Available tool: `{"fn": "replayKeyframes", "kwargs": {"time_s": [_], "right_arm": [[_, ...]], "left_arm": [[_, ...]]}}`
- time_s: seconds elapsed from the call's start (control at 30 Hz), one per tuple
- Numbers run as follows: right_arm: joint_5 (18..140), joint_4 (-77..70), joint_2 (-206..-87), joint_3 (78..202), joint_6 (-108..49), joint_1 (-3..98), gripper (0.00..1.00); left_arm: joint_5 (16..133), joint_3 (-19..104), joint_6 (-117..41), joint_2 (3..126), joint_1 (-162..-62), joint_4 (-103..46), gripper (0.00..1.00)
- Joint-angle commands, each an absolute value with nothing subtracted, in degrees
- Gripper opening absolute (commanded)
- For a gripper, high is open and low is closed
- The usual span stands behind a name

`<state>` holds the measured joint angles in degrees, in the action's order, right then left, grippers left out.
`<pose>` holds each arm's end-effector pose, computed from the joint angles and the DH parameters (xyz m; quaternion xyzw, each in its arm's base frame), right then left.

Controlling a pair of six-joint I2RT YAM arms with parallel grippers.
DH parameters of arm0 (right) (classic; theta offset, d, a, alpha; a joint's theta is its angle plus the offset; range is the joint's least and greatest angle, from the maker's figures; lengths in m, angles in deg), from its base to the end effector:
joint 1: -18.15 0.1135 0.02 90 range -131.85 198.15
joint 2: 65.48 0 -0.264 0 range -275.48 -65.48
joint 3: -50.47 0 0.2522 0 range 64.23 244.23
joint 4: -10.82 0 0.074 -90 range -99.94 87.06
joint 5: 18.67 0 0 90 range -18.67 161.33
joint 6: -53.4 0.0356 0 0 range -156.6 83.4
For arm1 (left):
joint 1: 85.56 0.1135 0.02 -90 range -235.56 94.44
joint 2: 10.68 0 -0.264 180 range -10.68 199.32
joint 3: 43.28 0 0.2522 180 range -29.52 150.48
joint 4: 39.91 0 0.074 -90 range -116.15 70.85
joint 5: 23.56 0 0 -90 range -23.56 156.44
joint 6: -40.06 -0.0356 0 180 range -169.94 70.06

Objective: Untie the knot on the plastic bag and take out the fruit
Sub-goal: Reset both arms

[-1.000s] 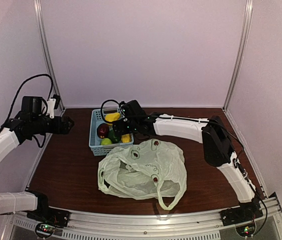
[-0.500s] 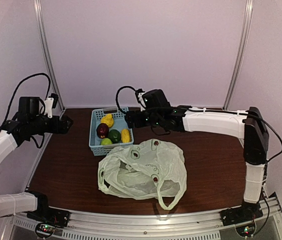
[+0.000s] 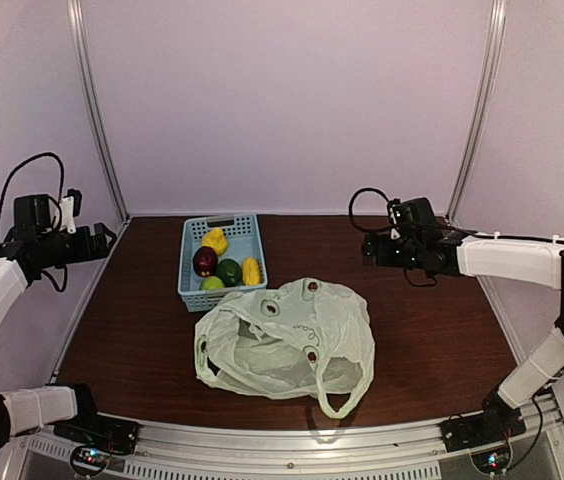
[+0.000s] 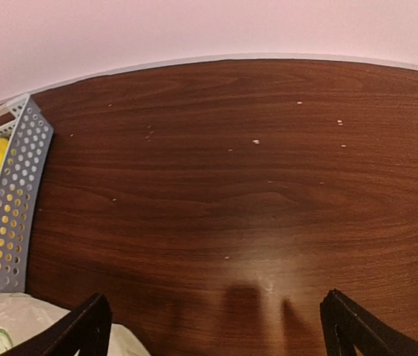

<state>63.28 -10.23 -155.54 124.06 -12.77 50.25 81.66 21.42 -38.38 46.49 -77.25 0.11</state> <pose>0.2981 0.1811 0.2395 -0.0336 0.8946 0.1512 0.4191 0.2173 0.0223 0.3102 -0.0872 0.8669 -0.1296 0.4733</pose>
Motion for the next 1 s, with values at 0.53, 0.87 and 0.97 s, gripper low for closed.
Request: {"fn": "replayKeyframes", "kwargs": {"time_s": [0.53, 0.87, 0.97], "right_arm": [[57.5, 3.9, -110.0, 94.3, -30.6, 34.1, 1.00], [57.2, 4.6, -103.2, 90.1, -32.3, 34.1, 0.99], [57.2, 4.5, -103.4, 90.2, -32.1, 34.1, 0.99]], "left_arm": [[81.3, 15.8, -41.1, 34.6, -76.2, -3.0, 0.98], [81.4, 14.6, -41.4, 33.3, -76.1, -2.9, 0.97], [81.4, 14.6, -41.4, 33.2, -76.1, -2.9, 0.97]]}}
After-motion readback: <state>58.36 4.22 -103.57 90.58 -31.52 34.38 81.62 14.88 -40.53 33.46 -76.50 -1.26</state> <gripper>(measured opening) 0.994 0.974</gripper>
